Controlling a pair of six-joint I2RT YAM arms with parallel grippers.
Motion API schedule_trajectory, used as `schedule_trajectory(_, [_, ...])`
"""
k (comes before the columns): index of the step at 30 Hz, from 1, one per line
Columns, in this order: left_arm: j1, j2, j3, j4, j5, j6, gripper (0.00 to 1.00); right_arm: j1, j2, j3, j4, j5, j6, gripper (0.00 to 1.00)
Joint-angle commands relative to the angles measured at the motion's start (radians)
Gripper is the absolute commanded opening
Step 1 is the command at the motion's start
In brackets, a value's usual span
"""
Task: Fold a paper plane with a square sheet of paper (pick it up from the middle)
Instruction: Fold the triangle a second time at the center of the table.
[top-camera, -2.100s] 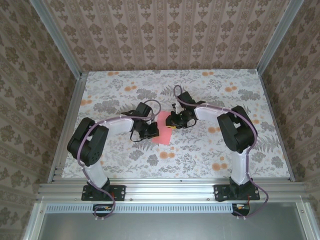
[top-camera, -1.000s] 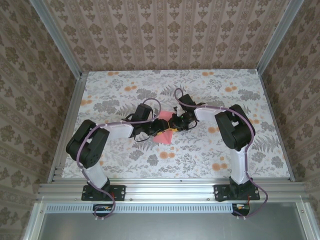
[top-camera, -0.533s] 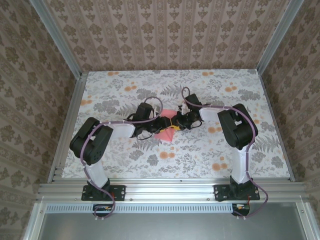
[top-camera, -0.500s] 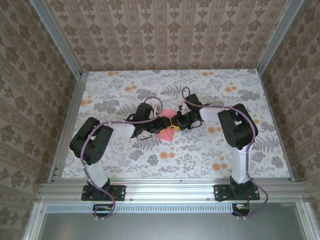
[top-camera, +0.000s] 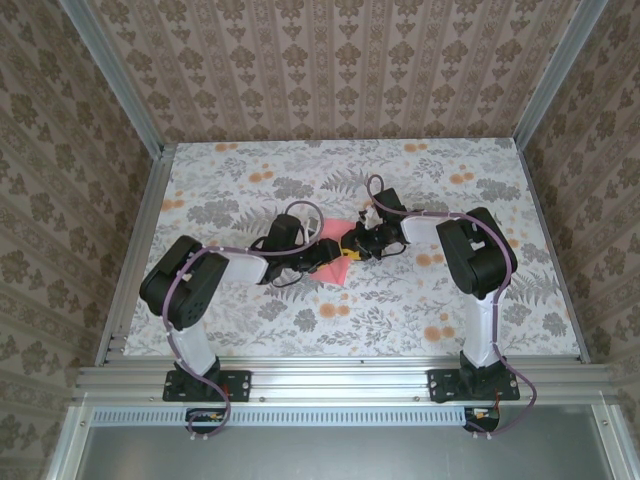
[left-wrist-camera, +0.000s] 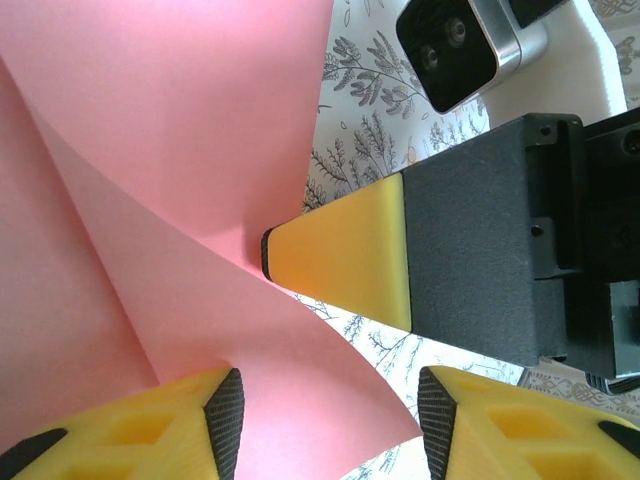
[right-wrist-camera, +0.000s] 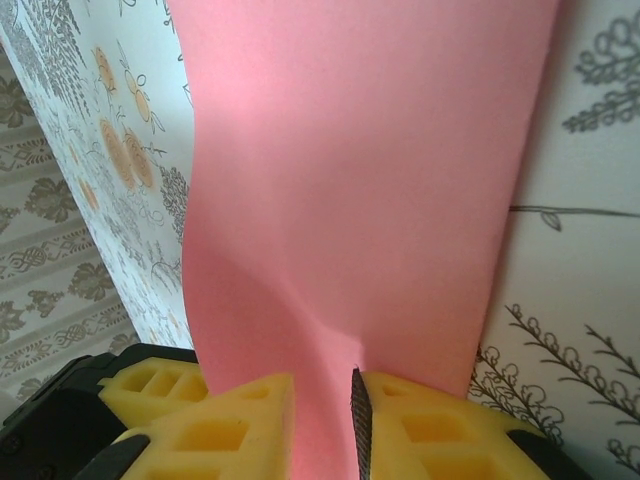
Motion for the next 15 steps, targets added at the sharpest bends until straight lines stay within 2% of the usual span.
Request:
schedule_trajectory(1, [0.007, -0.044, -0.013, 0.036, -0.008, 0.011, 0.54, -0.010, 0.028, -0.050, -0.092, 0.063, 0.022, 0.27])
schedule_trajectory(7, [0.008, -0.046, -0.028, 0.046, -0.011, 0.015, 0.56, -0.009, 0.033, -0.051, -0.085, 0.061, 0.023, 0.32])
schedule_trajectory(15, [0.008, -0.029, -0.026, 0.051, -0.015, 0.015, 0.50, -0.012, 0.035, -0.066, -0.061, 0.050, 0.046, 0.35])
